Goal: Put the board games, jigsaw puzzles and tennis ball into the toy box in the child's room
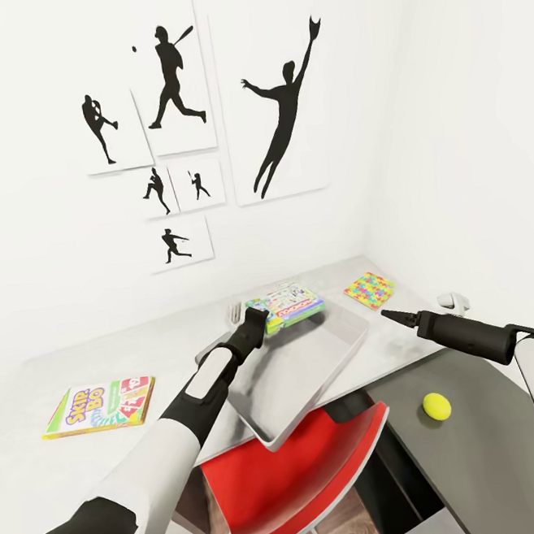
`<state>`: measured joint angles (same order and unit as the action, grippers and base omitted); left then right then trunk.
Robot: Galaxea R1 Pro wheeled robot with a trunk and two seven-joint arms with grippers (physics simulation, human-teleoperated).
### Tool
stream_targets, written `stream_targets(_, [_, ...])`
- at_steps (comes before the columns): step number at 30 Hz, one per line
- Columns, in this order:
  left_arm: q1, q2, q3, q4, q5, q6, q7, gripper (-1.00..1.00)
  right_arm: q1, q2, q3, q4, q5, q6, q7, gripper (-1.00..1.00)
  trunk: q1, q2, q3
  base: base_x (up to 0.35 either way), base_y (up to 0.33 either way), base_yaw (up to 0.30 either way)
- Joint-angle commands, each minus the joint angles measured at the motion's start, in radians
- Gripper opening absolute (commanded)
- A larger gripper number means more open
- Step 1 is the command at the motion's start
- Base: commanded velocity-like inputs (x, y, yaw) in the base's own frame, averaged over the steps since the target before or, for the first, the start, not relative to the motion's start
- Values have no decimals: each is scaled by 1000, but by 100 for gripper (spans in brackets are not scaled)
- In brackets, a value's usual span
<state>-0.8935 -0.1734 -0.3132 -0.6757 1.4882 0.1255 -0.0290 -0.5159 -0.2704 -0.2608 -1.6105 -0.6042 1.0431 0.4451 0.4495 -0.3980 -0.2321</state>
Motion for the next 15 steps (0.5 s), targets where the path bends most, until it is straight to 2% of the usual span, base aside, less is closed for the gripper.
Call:
stream_targets(1, [-1,0,-1,1,9,2,-3,-100,-1,0,-1,0,9,4,10,100,1,-2,-2,0,0,0])
stream_targets(9, [-3,0,-3,1,9,2,8,-100,-1,-1,-2,0,9,4,10,100,1,-2,-10,0,0,0])
stream_targets(15, [-3,0,-5,1,8,2,40,-100,-1,-1,-8,0,9,4,10,100,1,-2,-18,0,0,0])
